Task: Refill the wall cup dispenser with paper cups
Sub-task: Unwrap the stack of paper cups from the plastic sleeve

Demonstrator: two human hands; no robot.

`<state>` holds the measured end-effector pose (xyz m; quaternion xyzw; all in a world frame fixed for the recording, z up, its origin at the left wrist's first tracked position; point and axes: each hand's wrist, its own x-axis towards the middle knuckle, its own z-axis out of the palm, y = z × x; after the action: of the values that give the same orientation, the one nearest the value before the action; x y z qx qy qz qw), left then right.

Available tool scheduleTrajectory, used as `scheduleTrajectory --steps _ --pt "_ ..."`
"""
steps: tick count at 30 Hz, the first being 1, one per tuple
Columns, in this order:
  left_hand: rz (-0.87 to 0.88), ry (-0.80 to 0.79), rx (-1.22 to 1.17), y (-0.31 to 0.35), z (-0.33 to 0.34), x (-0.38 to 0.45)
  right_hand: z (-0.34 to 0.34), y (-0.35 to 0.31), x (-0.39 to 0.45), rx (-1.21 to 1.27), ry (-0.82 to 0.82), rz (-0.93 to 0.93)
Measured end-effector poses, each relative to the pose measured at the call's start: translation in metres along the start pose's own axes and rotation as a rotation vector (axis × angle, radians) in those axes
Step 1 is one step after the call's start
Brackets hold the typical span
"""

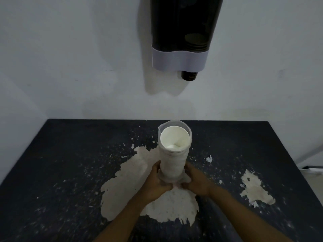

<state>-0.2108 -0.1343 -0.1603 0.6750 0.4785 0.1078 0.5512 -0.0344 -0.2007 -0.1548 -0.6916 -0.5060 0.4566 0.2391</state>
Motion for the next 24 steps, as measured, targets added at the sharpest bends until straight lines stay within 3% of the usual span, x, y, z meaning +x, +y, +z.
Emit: scheduleTrajectory --steps 2,7,10,13,18,24 --pt "-0.016 0.007 -0.094 -0.002 -0.010 -0.007 -0.009 0.002 -0.006 0.109 0.108 0.017" --pt "0.055 0.349 -0.214 0.016 -0.023 -0.011 -0.015 -0.019 -0.012 0.542 0.328 0.114" --pt "0.095 0.368 -0.236 0.035 -0.019 -0.009 -0.005 -0.038 -0.012 0.613 0.372 0.145" --pt "0.150 0.330 -0.234 0.038 -0.013 -0.016 0.004 -0.039 -0.015 0.544 0.399 0.058" --pt "0.277 0.366 -0.087 0.030 -0.012 -0.028 0.007 -0.025 -0.016 0.209 0.505 -0.071" --pt "0.405 0.427 0.048 0.026 -0.018 -0.023 0.001 -0.025 -0.012 0.109 0.526 -0.104"
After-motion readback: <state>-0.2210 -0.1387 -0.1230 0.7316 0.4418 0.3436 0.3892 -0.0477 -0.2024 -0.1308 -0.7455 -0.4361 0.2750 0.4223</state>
